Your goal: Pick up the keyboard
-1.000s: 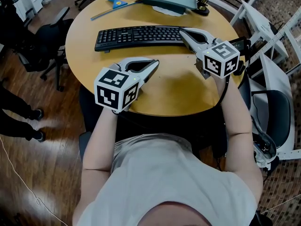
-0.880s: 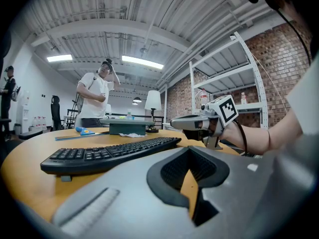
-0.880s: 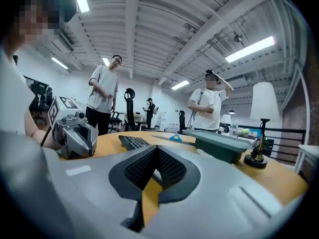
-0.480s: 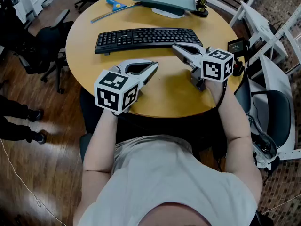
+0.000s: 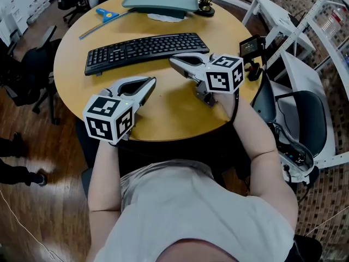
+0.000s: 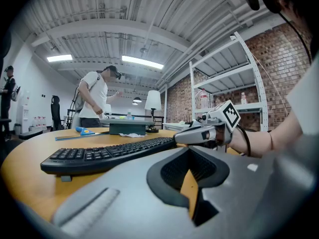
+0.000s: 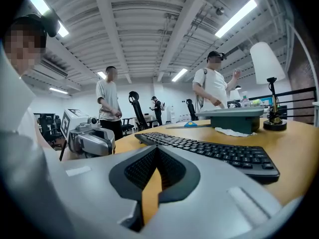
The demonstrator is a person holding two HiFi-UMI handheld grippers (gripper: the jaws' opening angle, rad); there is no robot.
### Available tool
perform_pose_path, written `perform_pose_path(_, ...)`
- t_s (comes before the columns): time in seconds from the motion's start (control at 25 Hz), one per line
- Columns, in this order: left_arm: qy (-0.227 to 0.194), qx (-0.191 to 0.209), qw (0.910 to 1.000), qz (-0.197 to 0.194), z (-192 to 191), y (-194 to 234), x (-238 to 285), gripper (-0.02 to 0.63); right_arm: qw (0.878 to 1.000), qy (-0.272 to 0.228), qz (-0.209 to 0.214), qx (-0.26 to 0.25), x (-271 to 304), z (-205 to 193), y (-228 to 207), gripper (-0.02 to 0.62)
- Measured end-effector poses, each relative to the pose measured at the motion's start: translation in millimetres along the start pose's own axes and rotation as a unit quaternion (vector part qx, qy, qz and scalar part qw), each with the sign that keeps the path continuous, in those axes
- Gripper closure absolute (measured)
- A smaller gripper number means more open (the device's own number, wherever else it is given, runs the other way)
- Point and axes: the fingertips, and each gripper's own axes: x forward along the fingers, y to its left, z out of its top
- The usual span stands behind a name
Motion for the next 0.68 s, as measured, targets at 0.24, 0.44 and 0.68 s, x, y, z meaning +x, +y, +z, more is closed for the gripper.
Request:
perform_pose_path(0.24, -0.001, 0.0, 1.0, -0.001, 0.8, -0.6, 0.5, 0.606, 1.0, 0.002, 0.006, 0.001, 0.8, -3.0, 2.5, 0.595)
perform_pose_path(0.44, -0.002, 0.0, 1.0, -0.002, 0.8, -0.2, 0.5, 0.606, 1.0, 0.004, 0.009, 0.001, 2.5, -4.4, 4.1, 0.595)
perform_pose_path(0.68, -0.001, -0.001, 1.0, -0.002, -0.4, 0.5, -1.1, 0.606, 1.0, 0.005, 0.009, 0.0, 3.4, -6.3, 5.6, 0.595)
